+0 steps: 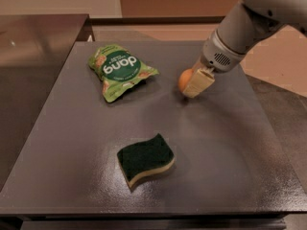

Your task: Move orange near green rice chip bag

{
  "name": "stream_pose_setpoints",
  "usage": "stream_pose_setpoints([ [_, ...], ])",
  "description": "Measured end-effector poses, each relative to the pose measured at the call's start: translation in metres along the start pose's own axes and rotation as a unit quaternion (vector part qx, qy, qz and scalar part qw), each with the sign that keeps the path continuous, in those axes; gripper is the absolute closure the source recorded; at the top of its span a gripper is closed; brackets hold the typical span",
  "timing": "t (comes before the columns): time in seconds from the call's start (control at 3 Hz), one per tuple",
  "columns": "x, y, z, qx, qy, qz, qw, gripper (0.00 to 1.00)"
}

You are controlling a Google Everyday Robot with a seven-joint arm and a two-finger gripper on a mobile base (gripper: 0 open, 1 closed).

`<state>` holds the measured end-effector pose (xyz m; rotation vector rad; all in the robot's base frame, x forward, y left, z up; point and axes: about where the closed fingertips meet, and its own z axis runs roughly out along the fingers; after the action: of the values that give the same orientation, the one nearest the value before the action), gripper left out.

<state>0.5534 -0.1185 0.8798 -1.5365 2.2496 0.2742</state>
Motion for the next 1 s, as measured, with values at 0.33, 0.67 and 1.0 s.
stream_pose_setpoints([
  [0.33, -0.022, -0.006, 0.012, -0.004, -0.005, -0.005, 1.0000, 1.00],
  [0.67, -0.043, -0.010, 0.023, -0.007, -0.007, -0.014, 0.9999, 1.00],
  [1.0, -0.058, -0.016, 0.033, -0.007, -0.003, -0.017, 0.9998, 0.83],
])
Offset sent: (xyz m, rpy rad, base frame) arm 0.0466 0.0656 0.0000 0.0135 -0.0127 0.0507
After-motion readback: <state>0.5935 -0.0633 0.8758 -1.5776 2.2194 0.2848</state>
